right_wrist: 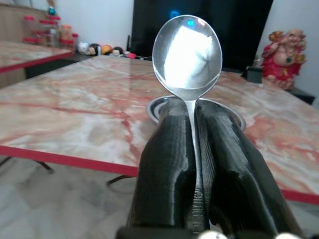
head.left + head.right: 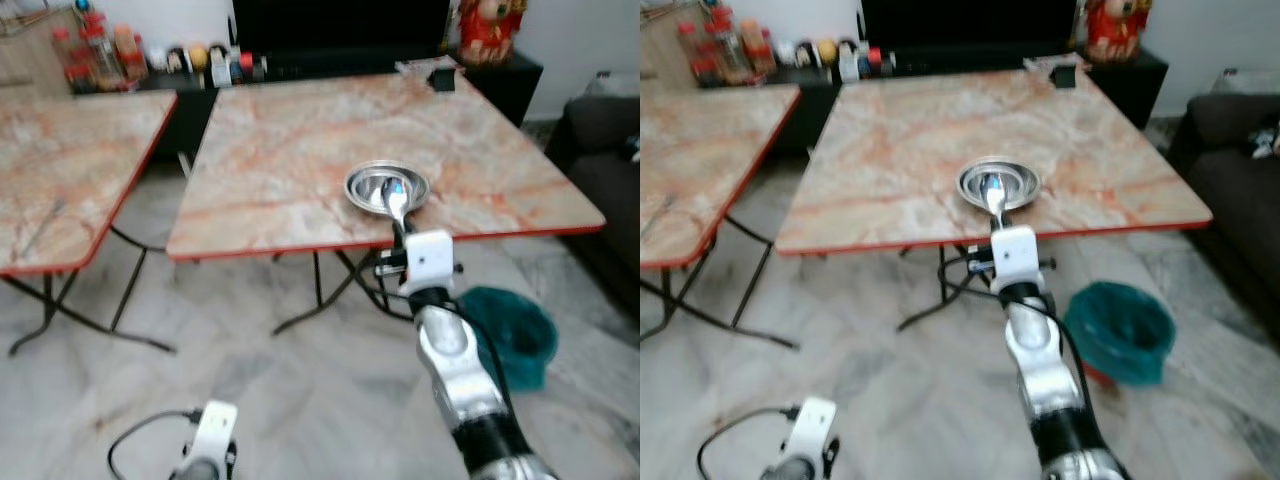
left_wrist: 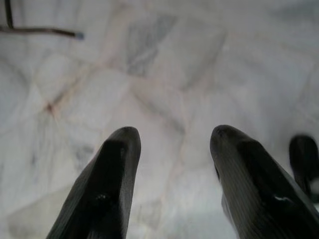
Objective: Setting the table
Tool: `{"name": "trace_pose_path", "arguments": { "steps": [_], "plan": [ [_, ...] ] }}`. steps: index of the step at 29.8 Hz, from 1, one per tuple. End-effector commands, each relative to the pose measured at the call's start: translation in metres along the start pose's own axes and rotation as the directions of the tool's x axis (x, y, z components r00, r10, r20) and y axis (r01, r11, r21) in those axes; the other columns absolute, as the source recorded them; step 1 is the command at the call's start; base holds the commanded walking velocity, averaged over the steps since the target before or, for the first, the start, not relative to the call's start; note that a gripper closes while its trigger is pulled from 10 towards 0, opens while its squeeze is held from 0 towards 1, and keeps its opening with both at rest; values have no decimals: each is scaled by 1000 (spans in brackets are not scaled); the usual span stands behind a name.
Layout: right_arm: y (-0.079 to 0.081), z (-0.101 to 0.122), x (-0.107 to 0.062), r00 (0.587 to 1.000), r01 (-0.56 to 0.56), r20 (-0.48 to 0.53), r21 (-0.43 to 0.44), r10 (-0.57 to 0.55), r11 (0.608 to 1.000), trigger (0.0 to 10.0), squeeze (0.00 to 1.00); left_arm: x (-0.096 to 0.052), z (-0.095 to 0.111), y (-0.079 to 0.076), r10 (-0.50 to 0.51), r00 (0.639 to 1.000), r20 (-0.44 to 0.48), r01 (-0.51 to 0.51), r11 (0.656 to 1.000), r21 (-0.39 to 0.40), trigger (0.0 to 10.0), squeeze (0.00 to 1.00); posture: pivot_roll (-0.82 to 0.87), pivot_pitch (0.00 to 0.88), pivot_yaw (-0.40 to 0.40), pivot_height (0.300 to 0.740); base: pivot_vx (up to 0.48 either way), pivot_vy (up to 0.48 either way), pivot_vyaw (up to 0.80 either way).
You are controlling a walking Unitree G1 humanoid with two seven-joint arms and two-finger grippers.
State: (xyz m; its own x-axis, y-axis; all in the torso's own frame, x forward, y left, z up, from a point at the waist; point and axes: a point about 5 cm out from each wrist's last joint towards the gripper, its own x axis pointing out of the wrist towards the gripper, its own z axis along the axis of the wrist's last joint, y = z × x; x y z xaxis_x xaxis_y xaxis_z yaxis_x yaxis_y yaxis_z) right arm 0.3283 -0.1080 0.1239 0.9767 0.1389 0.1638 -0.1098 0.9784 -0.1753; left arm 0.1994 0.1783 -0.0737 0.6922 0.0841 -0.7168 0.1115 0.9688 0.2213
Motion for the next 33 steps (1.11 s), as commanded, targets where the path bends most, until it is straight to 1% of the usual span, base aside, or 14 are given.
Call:
{"name": "trace_pose_path", "arguments": {
  "steps": [1, 33],
  "plan": [
    [0, 5, 3, 1000, 1, 14, 4, -1, 1000, 10000, 0, 0, 0, 9, 30, 1000, 2, -30, 999, -28, 10000, 0, -22, 38, 60, 740, 0, 0, 0],
    [-1, 6, 5, 1000, 1, 20, -1, -1, 1000, 10000, 0, 1, 0, 8, 29, 1000, -6, -29, 999, -14, 10000, 0, -30, 37, 57, 740, 471, 0, 0]
  ]
}}
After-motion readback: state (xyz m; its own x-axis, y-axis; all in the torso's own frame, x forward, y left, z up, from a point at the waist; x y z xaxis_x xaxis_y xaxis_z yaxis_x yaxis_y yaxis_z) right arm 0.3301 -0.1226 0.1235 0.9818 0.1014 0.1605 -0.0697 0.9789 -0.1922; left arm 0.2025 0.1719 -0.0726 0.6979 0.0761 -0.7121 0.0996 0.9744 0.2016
